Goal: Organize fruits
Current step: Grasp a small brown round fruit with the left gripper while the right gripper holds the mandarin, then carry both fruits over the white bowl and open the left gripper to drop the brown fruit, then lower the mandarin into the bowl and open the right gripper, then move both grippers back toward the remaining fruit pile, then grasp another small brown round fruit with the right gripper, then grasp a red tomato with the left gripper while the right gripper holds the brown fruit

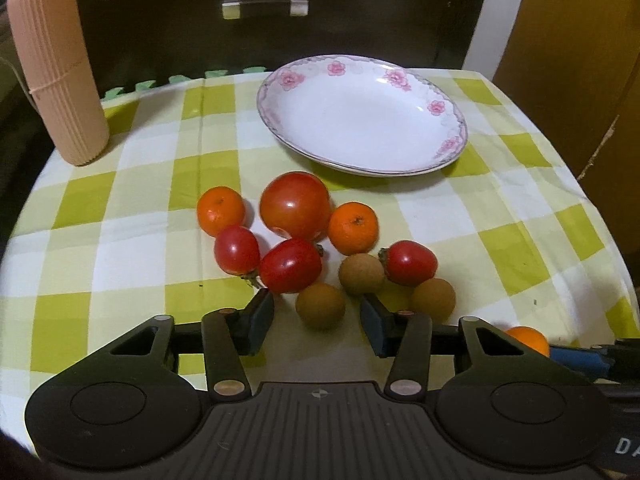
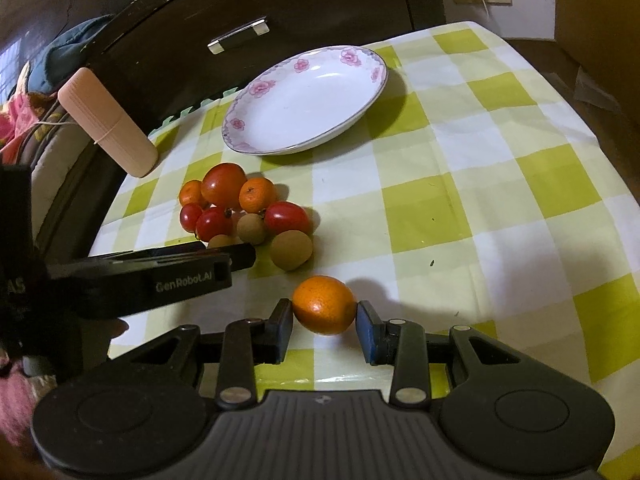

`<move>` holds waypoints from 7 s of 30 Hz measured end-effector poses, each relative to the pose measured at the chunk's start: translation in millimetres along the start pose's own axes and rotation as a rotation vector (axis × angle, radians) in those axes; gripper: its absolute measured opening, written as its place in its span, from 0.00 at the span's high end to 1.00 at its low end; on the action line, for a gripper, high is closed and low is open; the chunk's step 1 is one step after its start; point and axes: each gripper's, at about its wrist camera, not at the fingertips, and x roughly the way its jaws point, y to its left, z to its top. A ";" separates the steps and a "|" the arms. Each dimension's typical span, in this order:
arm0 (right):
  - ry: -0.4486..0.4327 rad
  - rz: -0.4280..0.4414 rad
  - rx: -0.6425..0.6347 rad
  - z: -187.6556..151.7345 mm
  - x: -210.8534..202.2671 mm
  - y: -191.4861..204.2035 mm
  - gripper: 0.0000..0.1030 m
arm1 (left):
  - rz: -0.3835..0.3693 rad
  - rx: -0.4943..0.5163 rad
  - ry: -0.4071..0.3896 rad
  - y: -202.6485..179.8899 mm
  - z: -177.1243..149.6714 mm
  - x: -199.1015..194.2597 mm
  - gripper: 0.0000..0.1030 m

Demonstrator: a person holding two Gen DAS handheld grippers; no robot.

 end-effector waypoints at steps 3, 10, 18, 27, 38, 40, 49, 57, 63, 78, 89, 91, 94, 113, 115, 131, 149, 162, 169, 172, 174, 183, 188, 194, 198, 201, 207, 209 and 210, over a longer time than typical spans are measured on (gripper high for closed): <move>-0.001 0.007 0.003 0.2 -1.0 -1.3 0.68 | 0.015 0.006 -0.003 0.9 -1.8 -1.7 0.57; -0.010 0.007 0.008 -0.3 -3.9 -3.3 0.68 | -0.002 -0.011 0.026 1.6 -0.8 -4.0 0.68; -0.036 -0.003 -0.001 -2.1 -15.3 -2.6 0.68 | -0.012 -0.003 0.044 3.3 -10.1 -15.7 0.68; -0.054 -0.009 -0.029 1.6 -19.1 7.3 0.68 | -0.058 -0.031 0.003 8.6 -2.0 -34.7 0.68; -0.112 -0.014 -0.052 41.9 -16.4 26.6 0.68 | -0.099 -0.042 -0.065 14.3 42.4 -32.5 0.68; -0.120 -0.024 -0.070 52.0 -12.4 30.4 0.68 | -0.100 -0.045 -0.071 16.0 50.8 -27.9 0.68; -0.131 -0.038 -0.074 101.7 22.2 27.7 0.68 | -0.090 -0.034 -0.060 17.9 83.8 6.6 0.68; -0.134 -0.033 -0.089 131.1 52.2 22.8 0.68 | -0.081 -0.004 -0.052 12.5 100.1 30.7 0.68; -0.117 -0.044 -0.086 138.6 68.2 11.9 0.68 | -0.083 -0.003 -0.039 11.5 103.3 43.5 0.68; -0.115 -0.044 -0.072 143.4 79.1 5.1 0.67 | -0.085 -0.013 -0.033 13.7 106.6 51.6 0.66; -0.141 -0.045 -0.060 144.8 69.6 4.0 0.63 | -0.073 -0.020 -0.059 15.1 107.8 38.4 0.55; -0.151 -0.043 -0.058 145.8 64.8 5.4 0.62 | -0.073 -0.023 -0.066 15.9 108.2 34.4 0.54; -0.167 -0.041 -0.063 146.3 56.5 8.6 0.60 | -0.073 -0.027 -0.078 17.7 109.2 26.6 0.50; -0.192 -0.047 -0.077 135.4 28.0 21.0 0.58 | -0.067 -0.045 -0.089 25.1 103.0 3.3 0.47; -0.189 -0.043 -0.078 131.3 25.3 23.1 0.58 | -0.067 -0.044 -0.089 26.0 101.2 1.7 0.44; -0.143 -0.047 -0.101 98.1 13.5 33.0 0.57 | -0.052 -0.044 -0.052 38.9 69.2 -18.1 0.44; -0.036 -0.061 -0.141 46.7 18.1 34.2 0.57 | -0.072 -0.056 0.021 44.4 32.3 -33.3 0.40; 0.012 -0.068 -0.197 35.1 40.5 37.6 0.57 | -0.088 -0.012 0.069 37.0 22.0 -21.8 0.38; 0.007 -0.068 -0.248 34.3 51.0 43.4 0.57 | -0.078 0.032 0.076 34.1 17.6 -13.8 0.38; 0.005 -0.081 -0.272 33.5 52.0 46.6 0.63 | -0.083 0.035 0.077 34.6 17.4 -10.0 0.40; 0.004 -0.090 -0.292 31.6 50.9 47.9 0.67 | -0.094 0.040 0.067 33.9 18.2 -8.7 0.41; 0.013 -0.060 -0.248 29.1 43.5 35.0 0.71 | -0.119 0.129 0.044 18.2 23.1 8.6 0.45; 0.017 -0.051 -0.229 27.1 39.9 28.8 0.71 | -0.130 0.123 0.030 21.8 28.1 12.6 0.43; 0.021 -0.032 -0.198 27.6 37.2 22.8 0.71 | -0.145 0.139 0.018 20.5 31.9 13.4 0.41; 0.026 -0.032 -0.191 27.8 35.4 22.1 0.71 | -0.140 0.194 0.043 15.1 26.9 10.9 0.43; 0.030 -0.032 -0.191 28.1 35.7 22.8 0.71 | -0.160 0.203 0.077 14.3 21.4 10.7 0.43; 0.034 -0.029 -0.185 29.1 35.1 21.8 0.71 | -0.183 0.215 0.085 15.0 15.2 -3.3 0.43; 0.036 -0.028 -0.178 29.8 34.3 20.6 0.71 | -0.178 0.211 0.074 14.8 18.1 -2.9 0.43; 0.036 -0.029 -0.176 29.4 33.6 20.3 0.71 | -0.173 0.215 0.073 14.5 19.2 -1.0 0.43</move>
